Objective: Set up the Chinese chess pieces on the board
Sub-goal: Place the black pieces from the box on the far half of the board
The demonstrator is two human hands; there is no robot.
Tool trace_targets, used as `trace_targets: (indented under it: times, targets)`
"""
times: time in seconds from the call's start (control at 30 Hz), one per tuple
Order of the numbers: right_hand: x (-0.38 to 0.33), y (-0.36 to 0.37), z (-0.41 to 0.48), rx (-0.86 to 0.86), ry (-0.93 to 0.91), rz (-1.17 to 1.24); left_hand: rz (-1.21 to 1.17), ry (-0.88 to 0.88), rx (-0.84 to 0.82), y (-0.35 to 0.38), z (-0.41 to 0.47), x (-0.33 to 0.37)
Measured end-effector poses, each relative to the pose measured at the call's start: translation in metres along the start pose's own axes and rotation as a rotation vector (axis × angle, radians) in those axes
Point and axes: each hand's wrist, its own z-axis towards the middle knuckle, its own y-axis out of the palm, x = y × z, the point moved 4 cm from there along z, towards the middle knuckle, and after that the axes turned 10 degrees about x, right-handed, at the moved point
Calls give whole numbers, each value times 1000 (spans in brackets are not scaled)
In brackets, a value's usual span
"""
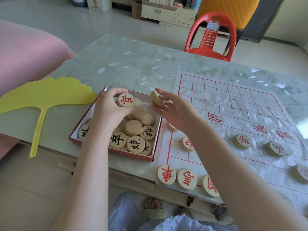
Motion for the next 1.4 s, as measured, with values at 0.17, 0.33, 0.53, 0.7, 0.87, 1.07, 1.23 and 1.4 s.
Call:
trace_targets:
  times: [0.17, 0.33, 0.53, 0.7, 0.87, 1.07, 1.23, 1.4]
  targets:
    - [-5, -20, -23, -142, -1, -24, -1, 11, -39, 11, -5, 10]
    - [-17, -65, -46, 38, -192, -365, -4, 67, -110, 32, -16, 33]
    - [-41, -119, -86, 286, -378, -575, -40, 148, -216, 79, -42, 71]
    - [-58, -173, -103, 462, -479, -638, -2, 226, -325, 131, -72, 102]
    - [-77, -242, -115, 639, -594, -670, 58, 344, -409, 188, -111, 139]
    - [-92, -328, -135, 856, -575, -539, 81, 473, -550, 268, -165, 175]
    - [-92, -380, -147, 1000, -541, -455, 74, 480, -625, 323, -204, 196]
    - [-86, -415, -148, 1124, -541, -528, 122, 561, -637, 363, -234, 208]
